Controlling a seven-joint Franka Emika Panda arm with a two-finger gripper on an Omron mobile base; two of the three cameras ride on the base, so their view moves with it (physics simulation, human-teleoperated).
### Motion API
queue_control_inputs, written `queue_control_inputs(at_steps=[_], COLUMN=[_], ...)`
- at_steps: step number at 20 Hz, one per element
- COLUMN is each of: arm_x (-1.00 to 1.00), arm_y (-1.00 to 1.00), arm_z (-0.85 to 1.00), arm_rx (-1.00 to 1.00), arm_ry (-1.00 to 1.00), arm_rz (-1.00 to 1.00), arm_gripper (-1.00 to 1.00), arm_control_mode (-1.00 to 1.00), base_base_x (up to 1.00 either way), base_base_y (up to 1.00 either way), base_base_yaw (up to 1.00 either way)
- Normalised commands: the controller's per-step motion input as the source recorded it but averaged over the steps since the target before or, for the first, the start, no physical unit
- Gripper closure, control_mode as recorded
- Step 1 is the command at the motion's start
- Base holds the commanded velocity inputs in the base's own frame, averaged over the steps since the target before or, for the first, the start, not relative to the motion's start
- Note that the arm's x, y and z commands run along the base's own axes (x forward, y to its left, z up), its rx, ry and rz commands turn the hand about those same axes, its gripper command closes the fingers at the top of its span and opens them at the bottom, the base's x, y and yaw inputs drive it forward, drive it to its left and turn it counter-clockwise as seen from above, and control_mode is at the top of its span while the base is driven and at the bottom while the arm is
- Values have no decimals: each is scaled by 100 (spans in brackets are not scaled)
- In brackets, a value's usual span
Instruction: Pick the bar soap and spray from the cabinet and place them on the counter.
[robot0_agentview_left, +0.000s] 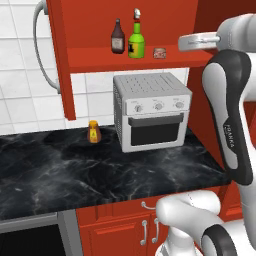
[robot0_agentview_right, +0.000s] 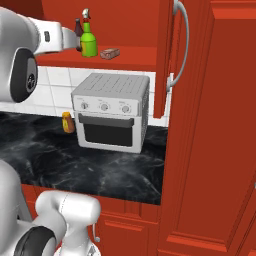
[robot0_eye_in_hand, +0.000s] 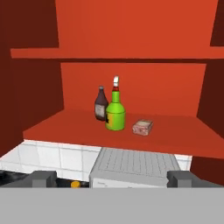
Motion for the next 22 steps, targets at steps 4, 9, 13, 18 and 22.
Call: queue_control_inputs(at_steps=[4,9,13,18,22], arm_x=[19,19,20,15,8], arm_y=[0,0,4,5,3], arm_z=[0,0,0,-3,-13], arm_rx=[6,0,0,2,4], arm_ry=[5,2,0,-3,-5], arm_rz=[0,0,0,0,0], arm_gripper=[-100,-100,-100,-100,-100], arm_control_mode=[-100,-100,-100,-100,-100], base_base_x=[0,0,0,0,0], base_base_y=[0,0,0,0,0], base_base_yaw=[0,0,0,0,0])
